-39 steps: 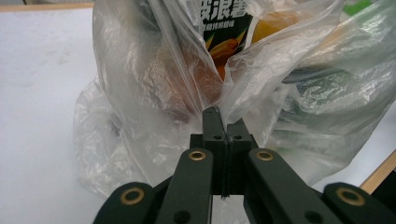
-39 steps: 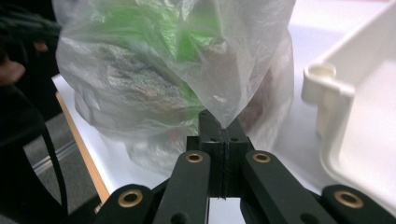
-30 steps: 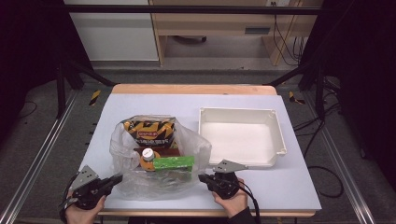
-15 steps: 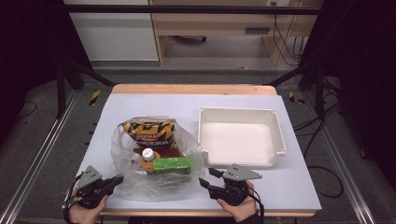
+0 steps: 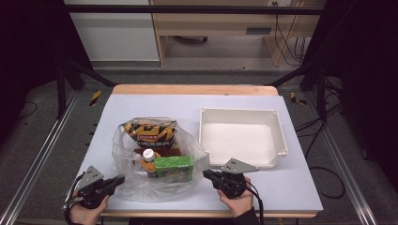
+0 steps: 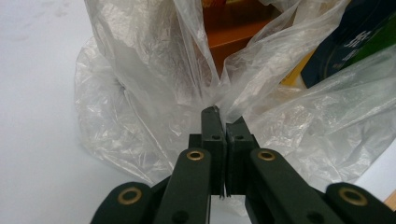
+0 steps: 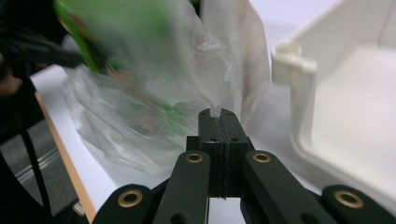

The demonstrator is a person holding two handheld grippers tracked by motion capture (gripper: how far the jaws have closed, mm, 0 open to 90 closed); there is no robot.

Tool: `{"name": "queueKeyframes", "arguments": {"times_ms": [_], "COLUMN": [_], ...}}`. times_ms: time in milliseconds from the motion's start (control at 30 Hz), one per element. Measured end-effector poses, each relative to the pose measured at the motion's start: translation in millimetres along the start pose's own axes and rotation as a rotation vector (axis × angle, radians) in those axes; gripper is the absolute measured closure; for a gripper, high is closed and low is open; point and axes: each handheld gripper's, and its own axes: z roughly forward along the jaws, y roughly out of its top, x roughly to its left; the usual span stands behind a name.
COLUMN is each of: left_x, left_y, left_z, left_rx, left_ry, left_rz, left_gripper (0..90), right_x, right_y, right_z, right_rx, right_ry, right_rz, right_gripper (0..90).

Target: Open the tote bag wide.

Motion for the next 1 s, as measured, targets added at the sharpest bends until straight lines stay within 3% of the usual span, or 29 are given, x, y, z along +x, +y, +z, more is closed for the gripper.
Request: {"name": "queueKeyframes", "arguments": {"times_ms": [333,433,600,633,733,767,800,1000], "left_x": [-2.0,-1.9,-2.7,-2.6,-2.3,-2.4,-3.0,-5.8], "left_y": [-1.1,-0.9,0.5,1.8,3.5,4.6,8.0,23.2], "left_z": [9.8,8.6,3.4,0.7,-2.3,-4.2,-8.2,-24.6], "left_rx": [0.05,0.038,-0.032,-0.067,-0.09,-0.106,-0.129,-0.187], "left_ry": [0.018,0.031,0.012,0.01,0.021,0.024,0.034,0.048], "left_rz": [0.034,0.032,0.02,0.006,-0.002,-0.006,-0.004,0.015], "left_gripper": [84.3,73.2,43.2,37.8,25.5,25.5,21.0,13.3], "right_x": [-2.5,-1.8,-2.6,-3.1,-2.0,-2.0,0.6,10.1], "right_y": [-18.0,-20.1,-16.8,-13.1,-7.4,-7.4,-3.6,13.6], "right_z": [27.6,32.4,21.6,13.3,1.6,1.6,-5.4,-27.1], "right_rx": [0.127,0.143,0.098,0.058,0.0,0.0,-0.03,-0.109], "right_ry": [-0.084,-0.101,-0.081,-0.059,-0.048,-0.048,-0.041,-0.013], "right_rz": [0.036,0.023,0.01,0.011,-0.006,-0.006,-0.021,-0.053], "right_gripper": [90.0,83.8,72.0,62.5,51.4,51.4,45.3,35.6]}}
